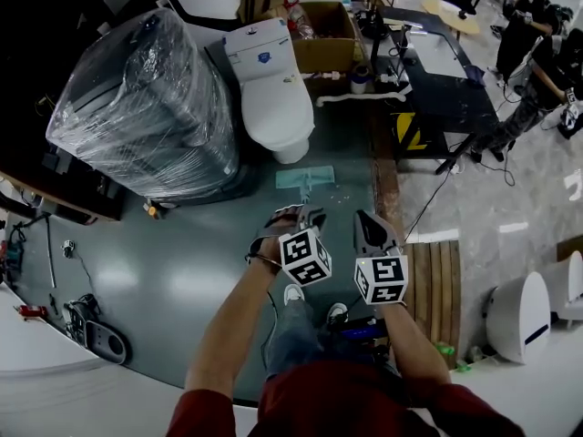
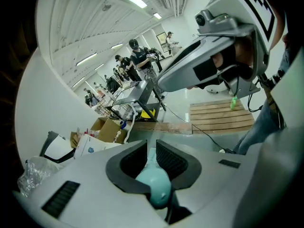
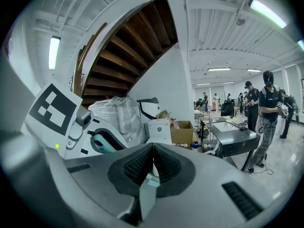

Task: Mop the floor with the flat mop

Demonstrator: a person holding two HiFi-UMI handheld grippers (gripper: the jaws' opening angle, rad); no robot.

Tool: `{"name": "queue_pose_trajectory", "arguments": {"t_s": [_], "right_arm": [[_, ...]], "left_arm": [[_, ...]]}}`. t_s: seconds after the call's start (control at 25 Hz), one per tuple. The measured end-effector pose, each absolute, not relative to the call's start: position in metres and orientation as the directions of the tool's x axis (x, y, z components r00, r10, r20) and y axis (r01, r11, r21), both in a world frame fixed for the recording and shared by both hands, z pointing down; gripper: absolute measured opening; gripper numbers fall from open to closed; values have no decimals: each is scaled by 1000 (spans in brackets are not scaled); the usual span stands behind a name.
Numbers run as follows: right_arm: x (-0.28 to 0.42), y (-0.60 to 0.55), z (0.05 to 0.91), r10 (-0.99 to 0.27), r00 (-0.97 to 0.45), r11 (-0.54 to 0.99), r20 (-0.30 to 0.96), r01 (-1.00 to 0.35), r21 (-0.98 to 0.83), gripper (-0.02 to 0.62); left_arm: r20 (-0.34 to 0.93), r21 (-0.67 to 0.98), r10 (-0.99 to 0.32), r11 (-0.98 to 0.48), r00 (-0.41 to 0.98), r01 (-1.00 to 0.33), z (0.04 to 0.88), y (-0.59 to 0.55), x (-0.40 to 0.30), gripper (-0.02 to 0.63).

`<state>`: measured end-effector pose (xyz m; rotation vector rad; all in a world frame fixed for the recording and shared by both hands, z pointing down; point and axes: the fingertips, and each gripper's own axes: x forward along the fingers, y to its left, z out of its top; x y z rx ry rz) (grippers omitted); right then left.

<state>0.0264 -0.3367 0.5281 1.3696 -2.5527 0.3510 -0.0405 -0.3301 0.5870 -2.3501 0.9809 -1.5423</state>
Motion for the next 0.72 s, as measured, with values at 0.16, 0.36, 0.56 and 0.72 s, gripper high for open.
{"name": "queue_pose_trajectory", "arguments": {"t_s": [0.16,0.36,0.56,0.72], "right_arm": [[11,-350,524,-786,-533,536,313,-840,-86,17],[-11,-365,519,-790,-525,532,316,-844,-72,17],[-37,-375,513,-793,-525,533,309,-843,-63,17],[-52,-379,516,-795,-518,530,315,-846,-53,17]], "left_arm": [[752,-464,-603,-772,268,-435,582,-345,-54,57],[743,-461,-606,-771,285,-438,578,-356,-72,57],[738,-463,-608,-772,293,-435,581,-364,-93,57],[733,-463,-607,-776,307,-429,581,-372,-104,57]]}}
